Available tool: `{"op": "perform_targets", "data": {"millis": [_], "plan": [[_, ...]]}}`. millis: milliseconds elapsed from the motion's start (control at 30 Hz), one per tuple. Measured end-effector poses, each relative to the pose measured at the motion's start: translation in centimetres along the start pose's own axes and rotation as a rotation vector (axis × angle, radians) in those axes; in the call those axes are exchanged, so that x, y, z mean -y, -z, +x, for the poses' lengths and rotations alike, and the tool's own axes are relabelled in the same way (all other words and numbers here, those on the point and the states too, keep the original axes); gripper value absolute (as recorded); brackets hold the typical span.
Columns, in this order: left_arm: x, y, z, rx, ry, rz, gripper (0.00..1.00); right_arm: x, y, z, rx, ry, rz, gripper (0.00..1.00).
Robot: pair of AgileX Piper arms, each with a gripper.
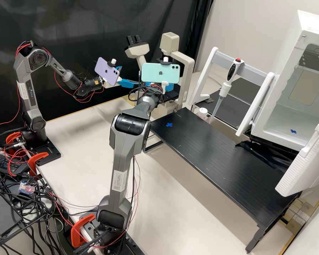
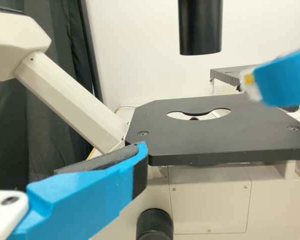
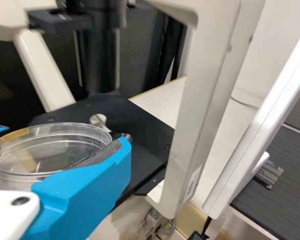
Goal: Move the petri dish to the microscope
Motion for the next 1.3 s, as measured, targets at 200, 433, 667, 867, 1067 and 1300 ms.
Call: {"op": "perform_targets", "data": {"millis": [200, 433, 667, 867, 1067, 1300], "plan": [[0.0, 0.0, 0.0, 0.000, 0.000, 0.000, 1.00, 0.4, -1.0, 2.6, 0.048, -0.015, 0.000, 0.00], [0.0, 0.0, 0.0, 0.000, 0.000, 0.000, 1.00, 0.9, -1.4, 5.3, 0.093, -0.047, -0.014, 0.00], [0.0, 0.0, 0.0, 0.000, 0.000, 0.000, 1.00, 1.8, -1.4, 7.5, 0.106, -0.077, -0.017, 0.00], [0.0, 0.0, 0.0, 0.000, 0.000, 0.000, 1.00, 2.5, -1.4, 8.4, 0.128, -0.151, -0.034, 0.00], [0.0, 0.0, 0.0, 0.000, 0.000, 0.000, 1.00, 4.5, -2.2, 10.1, 0.090, -0.181, -0.037, 0.00], [0.0, 0.0, 0.0, 0.000, 0.000, 0.000, 1.00, 5.1, -2.3, 10.7, -0.012, -0.238, -0.041, 0.00]]}}
